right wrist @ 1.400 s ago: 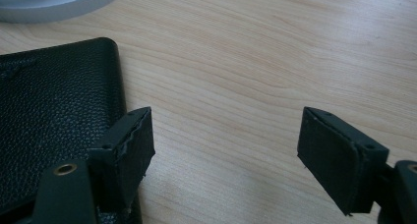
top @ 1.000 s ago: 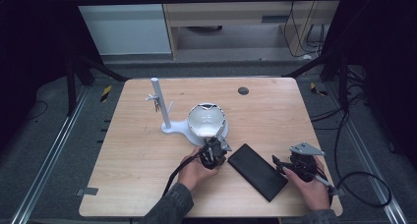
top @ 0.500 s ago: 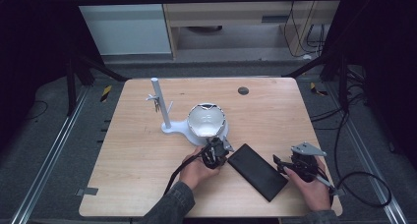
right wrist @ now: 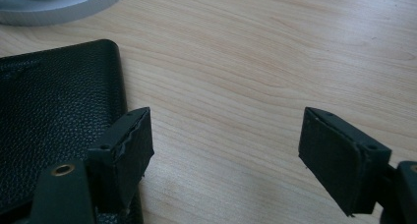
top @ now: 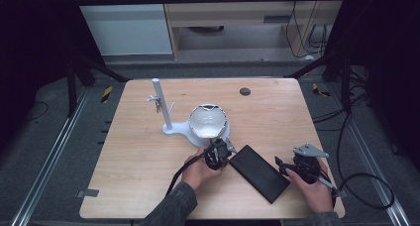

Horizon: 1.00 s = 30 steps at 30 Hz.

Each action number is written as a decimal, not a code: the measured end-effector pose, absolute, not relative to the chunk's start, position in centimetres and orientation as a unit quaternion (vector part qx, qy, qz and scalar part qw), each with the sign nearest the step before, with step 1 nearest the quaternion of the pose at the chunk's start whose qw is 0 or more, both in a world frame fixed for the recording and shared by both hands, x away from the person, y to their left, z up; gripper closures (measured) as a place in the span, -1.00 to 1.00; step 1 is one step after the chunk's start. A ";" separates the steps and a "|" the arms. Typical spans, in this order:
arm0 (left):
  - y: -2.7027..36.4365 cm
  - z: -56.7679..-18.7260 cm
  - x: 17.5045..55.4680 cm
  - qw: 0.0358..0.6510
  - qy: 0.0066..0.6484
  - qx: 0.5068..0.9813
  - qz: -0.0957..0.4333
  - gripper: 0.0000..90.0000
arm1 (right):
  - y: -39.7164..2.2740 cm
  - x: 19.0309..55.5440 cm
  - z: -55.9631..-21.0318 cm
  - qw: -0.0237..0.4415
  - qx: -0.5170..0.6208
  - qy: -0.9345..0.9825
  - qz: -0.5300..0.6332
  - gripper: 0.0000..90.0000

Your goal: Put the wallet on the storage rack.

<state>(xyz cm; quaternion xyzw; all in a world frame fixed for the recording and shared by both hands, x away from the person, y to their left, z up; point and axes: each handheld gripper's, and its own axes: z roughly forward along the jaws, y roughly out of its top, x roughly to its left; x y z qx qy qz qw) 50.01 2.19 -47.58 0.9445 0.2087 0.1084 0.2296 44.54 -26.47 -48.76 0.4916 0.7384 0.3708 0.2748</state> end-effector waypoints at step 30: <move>2.5 -45.4 50.2 0.317 0.226 0.917 0.087 0.96 | -25.4 44.1 -47.2 0.243 0.483 0.727 0.423 -0.67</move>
